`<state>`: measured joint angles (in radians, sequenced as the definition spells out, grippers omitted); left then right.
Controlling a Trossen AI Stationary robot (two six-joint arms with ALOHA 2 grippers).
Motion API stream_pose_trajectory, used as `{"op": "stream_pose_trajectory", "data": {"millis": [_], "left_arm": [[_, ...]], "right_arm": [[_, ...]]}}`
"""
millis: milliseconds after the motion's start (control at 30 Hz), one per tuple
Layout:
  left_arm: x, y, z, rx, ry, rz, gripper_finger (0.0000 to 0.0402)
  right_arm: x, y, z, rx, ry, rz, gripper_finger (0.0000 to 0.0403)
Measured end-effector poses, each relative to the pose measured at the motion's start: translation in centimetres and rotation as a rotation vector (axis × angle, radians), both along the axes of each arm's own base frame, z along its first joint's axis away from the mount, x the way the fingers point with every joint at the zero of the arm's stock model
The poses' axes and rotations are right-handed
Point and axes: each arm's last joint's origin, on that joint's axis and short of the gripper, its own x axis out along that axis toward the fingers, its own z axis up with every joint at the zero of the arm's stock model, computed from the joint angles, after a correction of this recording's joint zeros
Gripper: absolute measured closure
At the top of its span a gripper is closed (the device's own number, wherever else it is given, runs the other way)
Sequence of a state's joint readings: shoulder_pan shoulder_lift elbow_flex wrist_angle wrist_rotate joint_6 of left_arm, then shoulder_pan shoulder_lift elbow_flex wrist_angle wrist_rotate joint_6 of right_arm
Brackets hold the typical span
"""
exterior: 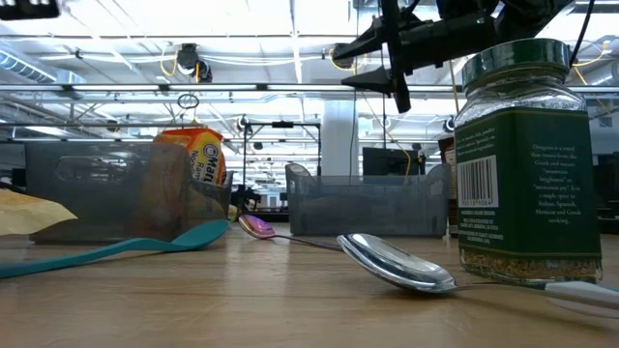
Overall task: Pick & Place Food Item
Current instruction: Put the black spice bottle into the right black bin
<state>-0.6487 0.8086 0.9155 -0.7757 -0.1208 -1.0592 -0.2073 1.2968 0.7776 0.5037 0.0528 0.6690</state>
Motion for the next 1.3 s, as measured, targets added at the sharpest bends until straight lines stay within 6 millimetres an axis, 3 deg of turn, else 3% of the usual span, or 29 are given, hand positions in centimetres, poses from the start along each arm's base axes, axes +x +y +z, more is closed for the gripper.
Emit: {"op": "stream_pose_trajectory", "data": {"millis": [167,467,700,933,1300], "left_arm": [[-0.3,-1.1,1.0,-0.031,0.111,-0.043,0.0241],[0.9,-2.5,3.8,0.140,0.345,0.020,0.0241],[2.7,-5.7,2.7,0.216,0.512,0.052,0.0241],[3.2,-7.3,1.5,0.083,0.641,0.343,0.0241],[2.0,-6.1,1.1,0.067,0.760,0.706,0.0241]], "right_arm": [[0.0,0.0,0.0,0.028,-0.008,-0.004,0.0206],[0.2,1.3,-0.2,0.027,0.010,0.044,0.0206],[0.4,3.6,-0.9,0.024,0.095,0.129,0.0206],[0.4,6.3,-1.3,0.008,0.132,0.226,0.0206],[0.3,8.6,-1.2,0.006,0.129,0.307,0.0206]]}}
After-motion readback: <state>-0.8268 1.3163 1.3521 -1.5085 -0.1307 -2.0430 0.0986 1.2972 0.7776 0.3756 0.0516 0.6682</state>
